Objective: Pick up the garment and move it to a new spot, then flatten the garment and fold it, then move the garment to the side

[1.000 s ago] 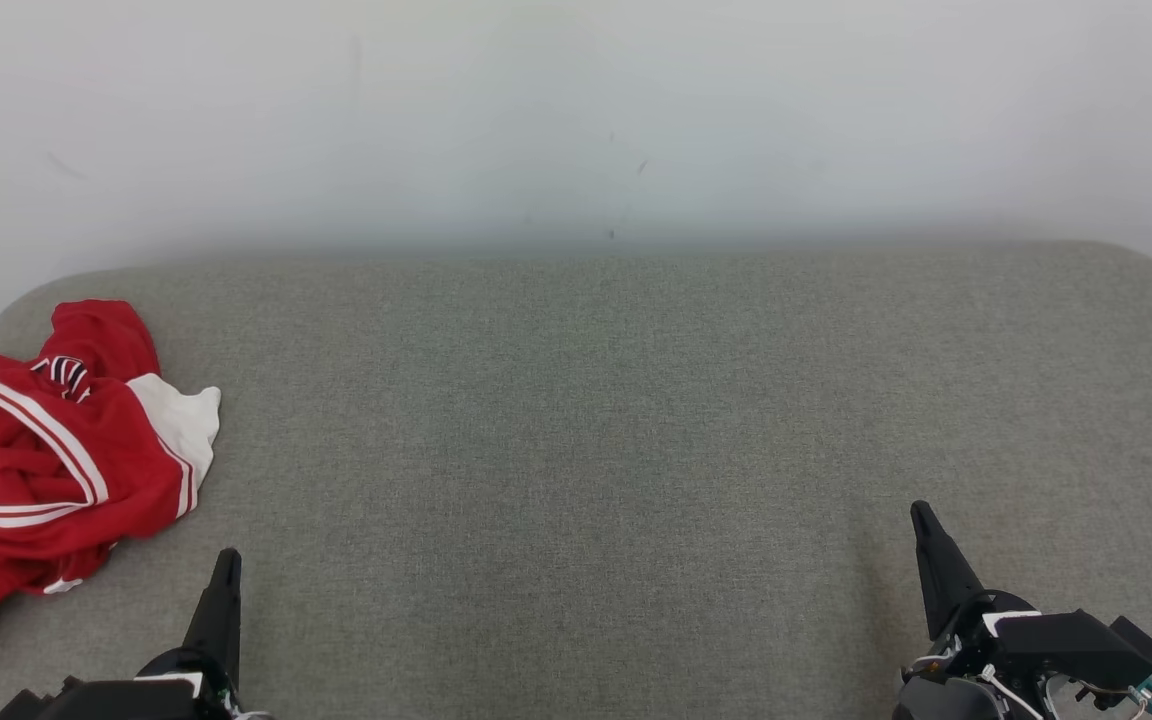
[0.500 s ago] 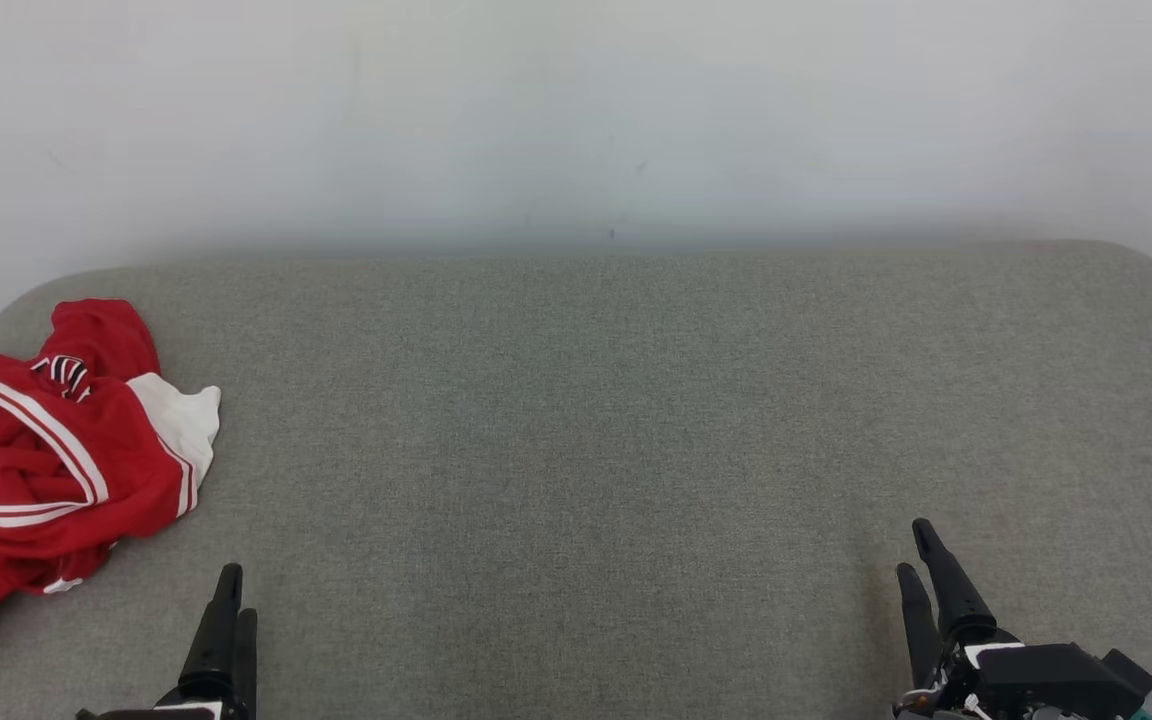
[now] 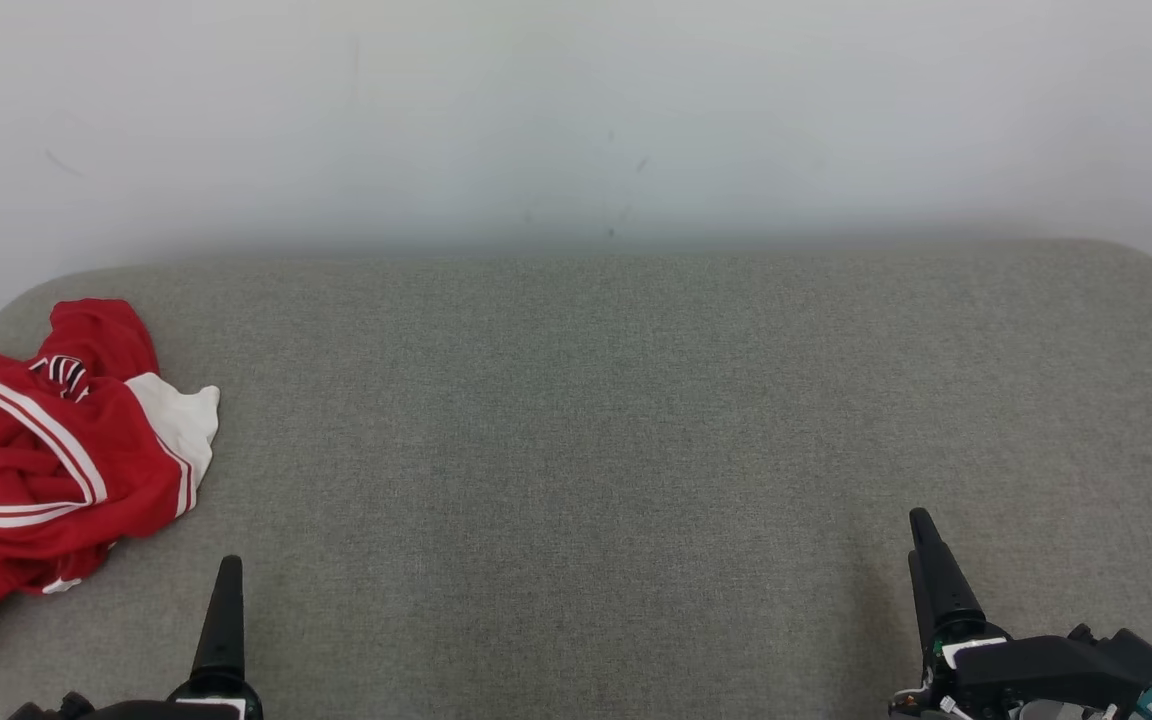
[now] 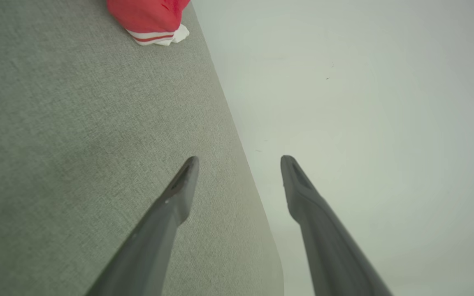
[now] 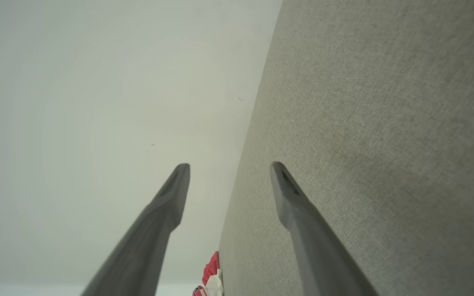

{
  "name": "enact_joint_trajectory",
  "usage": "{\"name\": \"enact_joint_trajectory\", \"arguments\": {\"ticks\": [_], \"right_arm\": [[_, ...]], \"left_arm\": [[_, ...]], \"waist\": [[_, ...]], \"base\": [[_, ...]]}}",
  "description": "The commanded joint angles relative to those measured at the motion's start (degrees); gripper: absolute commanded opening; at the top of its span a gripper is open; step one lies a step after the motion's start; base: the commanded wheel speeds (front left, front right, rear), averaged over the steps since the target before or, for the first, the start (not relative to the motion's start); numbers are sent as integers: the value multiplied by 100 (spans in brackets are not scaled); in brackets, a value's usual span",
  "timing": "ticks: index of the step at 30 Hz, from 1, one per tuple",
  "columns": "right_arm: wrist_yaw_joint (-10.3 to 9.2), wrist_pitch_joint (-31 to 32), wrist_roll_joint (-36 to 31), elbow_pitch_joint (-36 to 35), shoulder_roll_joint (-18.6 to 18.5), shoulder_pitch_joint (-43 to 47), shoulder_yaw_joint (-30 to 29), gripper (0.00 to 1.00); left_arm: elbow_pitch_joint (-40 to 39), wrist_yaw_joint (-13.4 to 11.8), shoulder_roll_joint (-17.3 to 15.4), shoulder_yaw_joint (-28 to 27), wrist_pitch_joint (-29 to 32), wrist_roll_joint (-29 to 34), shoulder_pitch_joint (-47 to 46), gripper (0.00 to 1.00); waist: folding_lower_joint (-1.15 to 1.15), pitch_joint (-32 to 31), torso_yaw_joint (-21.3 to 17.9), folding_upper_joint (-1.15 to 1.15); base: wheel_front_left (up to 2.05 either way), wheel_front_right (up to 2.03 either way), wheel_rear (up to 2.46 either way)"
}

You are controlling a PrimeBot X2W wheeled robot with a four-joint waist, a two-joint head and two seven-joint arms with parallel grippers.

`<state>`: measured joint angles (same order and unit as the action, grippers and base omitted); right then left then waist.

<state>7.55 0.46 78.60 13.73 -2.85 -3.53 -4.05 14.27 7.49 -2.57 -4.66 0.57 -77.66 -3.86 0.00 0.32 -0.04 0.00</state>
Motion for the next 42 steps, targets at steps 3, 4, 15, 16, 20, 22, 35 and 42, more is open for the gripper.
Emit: {"name": "enact_joint_trajectory", "arguments": {"ticks": [3, 4, 15, 16, 20, 22, 35, 42], "right_arm": [[-3, -116, -436, -156, -4, -36, 57, 100], [-3, -136, -533, -171, -4, -33, 68, 100], [-4, -374, -1628, -366, -4, 9, 223, 100], [-4, -391, -1726, -377, -4, 16, 234, 100], [-4, -451, -2012, -405, -4, 29, 279, 100], [-4, -488, -2226, -422, -4, 39, 310, 100], [-5, -724, -3508, -442, -4, 80, 411, 100], [-6, -836, -4127, -475, -4, 99, 452, 100]], "left_arm": [[-144, 1, -22, -3, -120, 501, -55, 100], [-153, 1, -23, -5, -142, 605, -50, 100], [-289, -81, -26, 116, -378, 1831, -14, 100], [-299, -90, -26, 131, -396, 1935, -12, 100], [-321, -125, -27, 174, -457, 2261, -1, 100], [-330, -147, -27, 201, -494, 2521, 7, 100], [-301, -320, -31, 365, -729, 3914, 51, 100], [-299, -329, -32, 359, -844, 4409, 71, 100]], "waist": [[0, 0, -3, 0], [0, 0, -4, 0], [0, 9, -3, 0], [0, 9, -3, 0], [0, 11, -4, 0], [0, 11, -6, 0], [0, 15, -13, 0], [0, 8, -19, 0]], "base": [[0, 0, 0], [0, 0, 0], [0, 0, 0], [0, 0, 0], [0, 0, 0], [0, 0, 0], [0, 0, 0], [0, 0, 0]]}}
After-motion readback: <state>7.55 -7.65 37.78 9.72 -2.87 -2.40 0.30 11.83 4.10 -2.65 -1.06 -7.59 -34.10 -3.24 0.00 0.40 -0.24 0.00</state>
